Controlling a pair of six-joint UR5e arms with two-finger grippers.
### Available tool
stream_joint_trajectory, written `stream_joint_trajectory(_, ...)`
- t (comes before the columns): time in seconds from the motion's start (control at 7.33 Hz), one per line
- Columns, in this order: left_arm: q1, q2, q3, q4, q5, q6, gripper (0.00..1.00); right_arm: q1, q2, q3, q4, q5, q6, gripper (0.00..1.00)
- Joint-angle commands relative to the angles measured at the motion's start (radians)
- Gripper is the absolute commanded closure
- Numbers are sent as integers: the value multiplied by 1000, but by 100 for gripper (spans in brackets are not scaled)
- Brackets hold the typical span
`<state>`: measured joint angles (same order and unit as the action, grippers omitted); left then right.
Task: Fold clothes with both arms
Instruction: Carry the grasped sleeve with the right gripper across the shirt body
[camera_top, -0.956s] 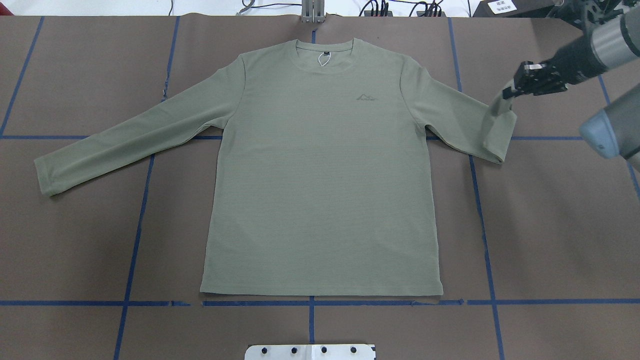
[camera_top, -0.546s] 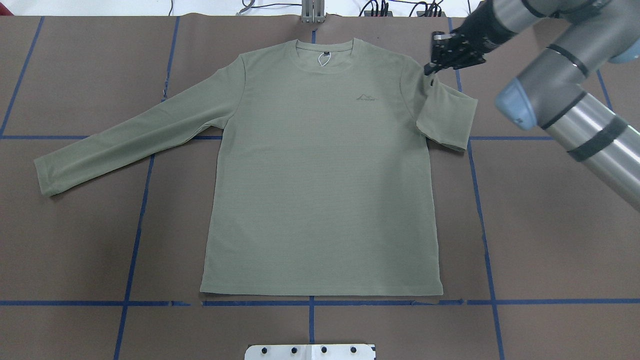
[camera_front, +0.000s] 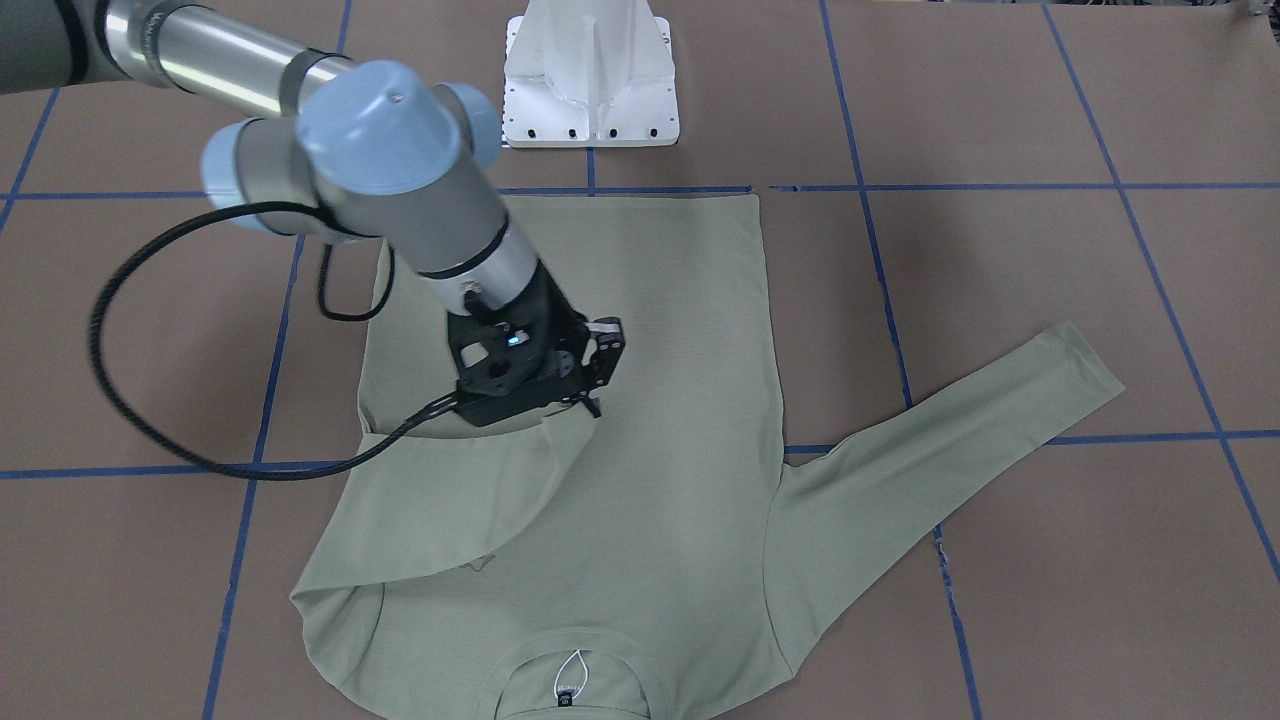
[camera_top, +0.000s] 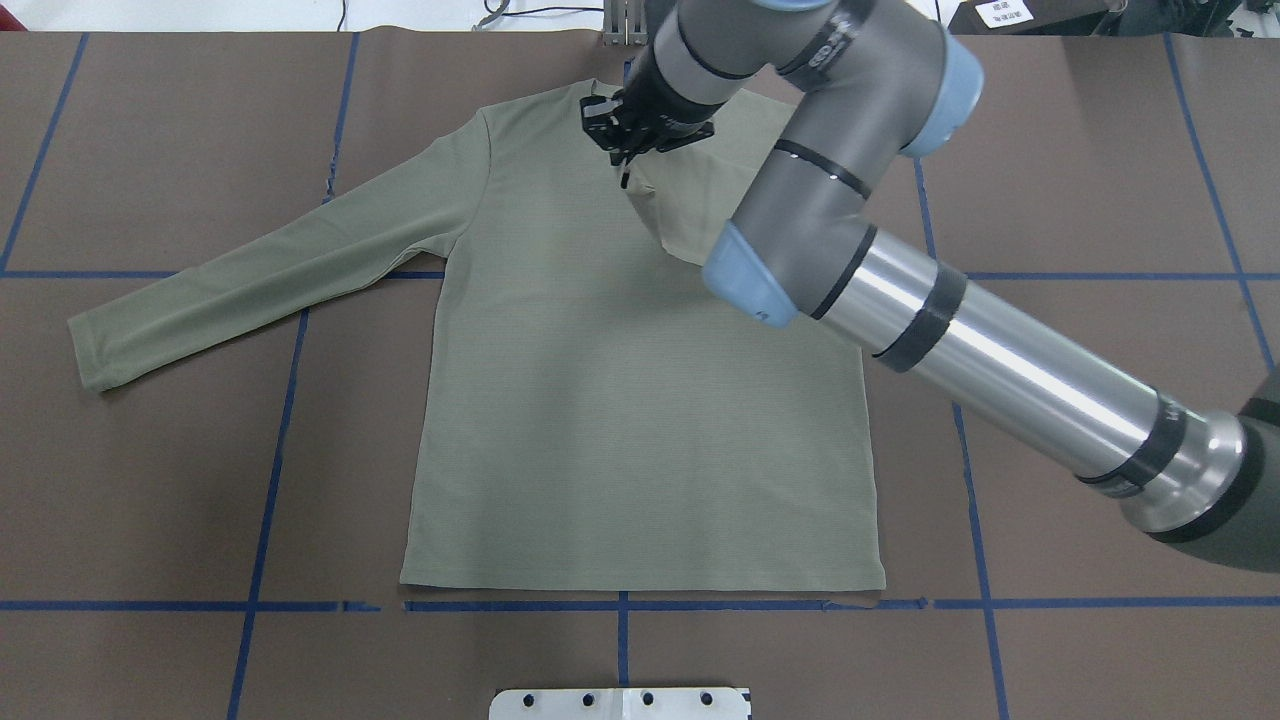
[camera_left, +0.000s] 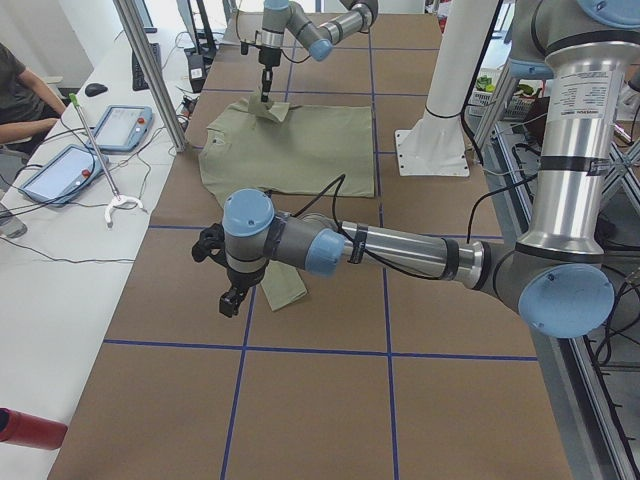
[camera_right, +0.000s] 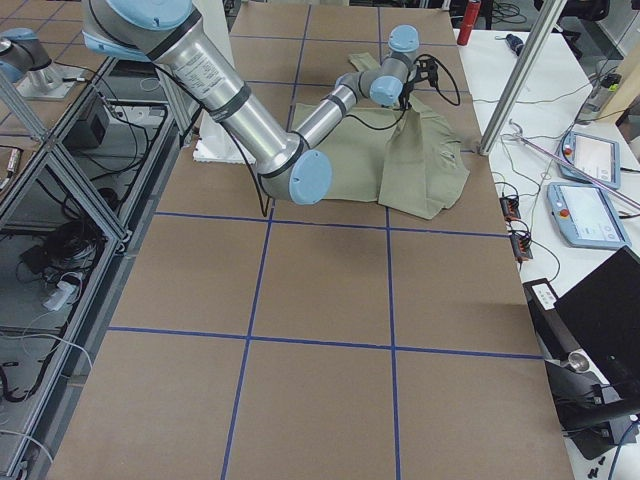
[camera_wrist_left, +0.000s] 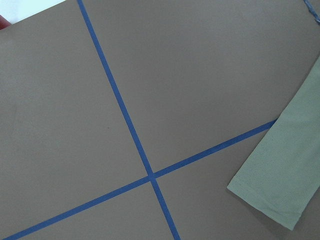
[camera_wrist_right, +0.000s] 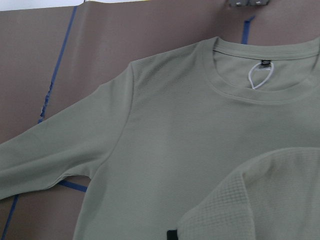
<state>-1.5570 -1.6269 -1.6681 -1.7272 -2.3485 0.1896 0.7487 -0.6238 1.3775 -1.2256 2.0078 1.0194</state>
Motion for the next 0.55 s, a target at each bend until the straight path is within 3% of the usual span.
stream_joint_trajectory(0.0,0,1,1,0,0,1,0,-110,53,-52,-2,-159,-62,100)
stream_joint_trajectory(0.27,0,1,1,0,0,1,0,-120,79,-151,9,-161,-62,100)
stream_joint_trajectory(0.41,0,1,1,0,0,1,0,-124,151,-258,12,-162,-64,100)
